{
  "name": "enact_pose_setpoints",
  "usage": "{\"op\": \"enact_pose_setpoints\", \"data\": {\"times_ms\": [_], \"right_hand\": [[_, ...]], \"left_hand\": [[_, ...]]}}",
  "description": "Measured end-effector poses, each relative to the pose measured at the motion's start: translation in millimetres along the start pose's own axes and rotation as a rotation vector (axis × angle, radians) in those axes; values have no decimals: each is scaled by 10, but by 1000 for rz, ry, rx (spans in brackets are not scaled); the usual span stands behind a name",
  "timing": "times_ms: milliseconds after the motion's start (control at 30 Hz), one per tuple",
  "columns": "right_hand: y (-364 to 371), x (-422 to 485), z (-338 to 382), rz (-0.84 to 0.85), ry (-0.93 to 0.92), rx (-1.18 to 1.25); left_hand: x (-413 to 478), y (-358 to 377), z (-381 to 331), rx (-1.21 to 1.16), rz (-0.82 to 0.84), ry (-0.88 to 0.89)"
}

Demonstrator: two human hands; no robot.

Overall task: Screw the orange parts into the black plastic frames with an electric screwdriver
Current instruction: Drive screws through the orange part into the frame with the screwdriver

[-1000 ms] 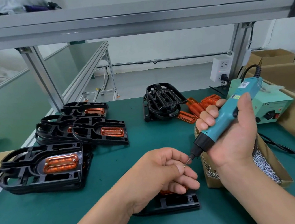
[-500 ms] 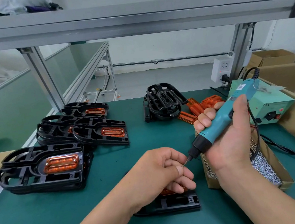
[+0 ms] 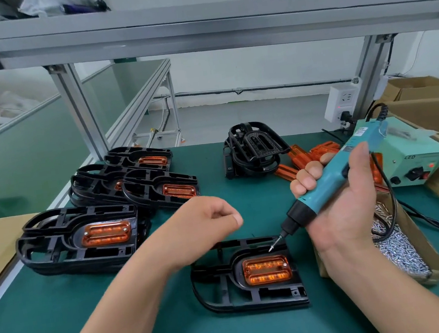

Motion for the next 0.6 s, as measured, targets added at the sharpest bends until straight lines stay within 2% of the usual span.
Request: {"op": "enact_pose_setpoints", "data": {"times_ms": [233,600], "right_hand": [[171,-145,-208,148,9,-38],[246,-247,-346,357,43,-87]], "left_hand": [[-15,-10,37,396,-1,-31],[-23,71,-2,575,-95,-23]]}}
Point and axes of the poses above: each hand's wrist, its own x-axis towards the middle knuckle, its own y-axis out of the palm, z = x × y, the point moved 3 cm from there along x, towards the middle knuckle, and after that the axes turned 13 degrees about -y, right-handed, at the moved point
